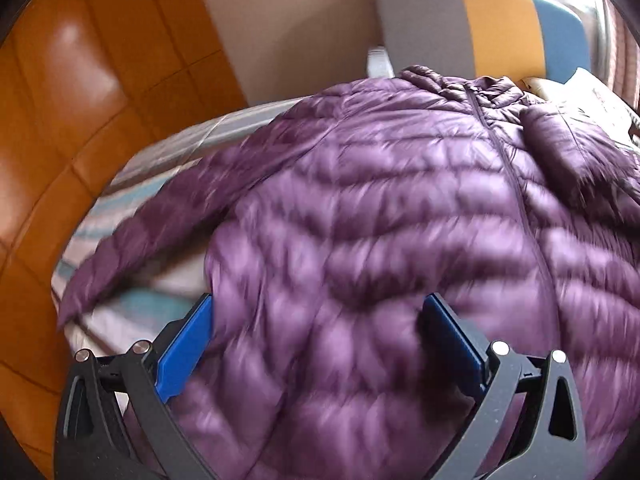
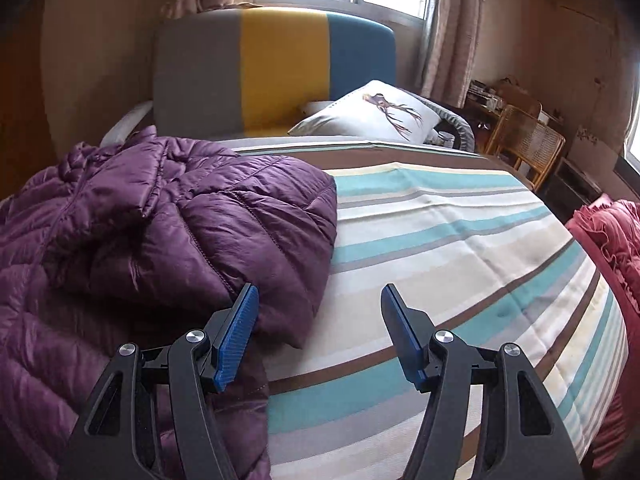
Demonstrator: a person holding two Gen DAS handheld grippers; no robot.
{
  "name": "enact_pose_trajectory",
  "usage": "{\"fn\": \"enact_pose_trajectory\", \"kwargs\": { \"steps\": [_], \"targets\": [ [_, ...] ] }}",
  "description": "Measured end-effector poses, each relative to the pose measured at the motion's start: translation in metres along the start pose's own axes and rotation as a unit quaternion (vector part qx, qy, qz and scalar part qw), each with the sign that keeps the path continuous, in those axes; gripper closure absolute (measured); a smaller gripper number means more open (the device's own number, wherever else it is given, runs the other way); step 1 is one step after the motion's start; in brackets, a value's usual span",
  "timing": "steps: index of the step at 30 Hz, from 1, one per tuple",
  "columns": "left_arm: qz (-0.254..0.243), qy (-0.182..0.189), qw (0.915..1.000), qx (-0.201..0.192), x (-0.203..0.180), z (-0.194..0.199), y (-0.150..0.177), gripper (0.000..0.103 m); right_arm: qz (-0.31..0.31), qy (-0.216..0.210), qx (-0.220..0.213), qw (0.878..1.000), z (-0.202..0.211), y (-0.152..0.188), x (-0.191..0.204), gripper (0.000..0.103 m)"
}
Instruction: Fold large clothes
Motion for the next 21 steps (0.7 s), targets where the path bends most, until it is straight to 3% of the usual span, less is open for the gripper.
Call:
{"fn": "enact_pose_trajectory", "kwargs": {
  "steps": [3, 5, 7, 11, 12, 16, 21],
  "targets": [
    [0.041, 0.01, 0.9991, -0.012, 0.023, 0.018, 0.019, 0.002, 0.016, 0.011, 0.005, 1.0, -0.002, 0.005, 0.005, 0.04],
    [0.051, 0.021, 0.9972, -0.05, 0.025, 0.039, 0.017, 0.002, 0.02, 0.015, 0.004, 1.0, 0.0, 0.005, 0.008, 0.04],
    [0.029, 0.022, 0.9944, -0.1, 0.01, 0.06, 0.005, 0.002, 0.02, 0.017, 0.0, 1.0, 0.002, 0.005, 0.007, 0.04],
    [-0.071, 0.063, 0.9827, -0.159, -0.05, 0.079, -0.023, 0.002, 0.009, 0.028, -0.006, 1.0, 0.004, 0.006, 0.003, 0.031],
    [-0.109, 0.081, 0.9775, -0.162, -0.075, 0.077, -0.032, 0.002, 0.003, 0.032, -0.004, 0.999, 0.003, 0.007, 0.0, 0.03],
    [-0.213, 0.095, 0.9585, -0.163, -0.147, 0.059, -0.055, 0.002, -0.012, 0.032, 0.004, 0.999, -0.001, 0.008, -0.007, 0.03],
    [-0.285, 0.091, 0.9392, -0.168, -0.209, 0.036, -0.078, 0.002, -0.005, 0.044, 0.005, 0.999, -0.002, 0.009, -0.004, 0.03]
  ]
}}
Point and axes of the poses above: each gripper's, at about its wrist camera, not at the fingertips, and z roughly against the way its jaws point, x to its left, y to its underside, the point moved 4 cm from there along -z, roughly the way its jaws point, and after that the axes turned 8 degrees about x, right-handed, at the moved point
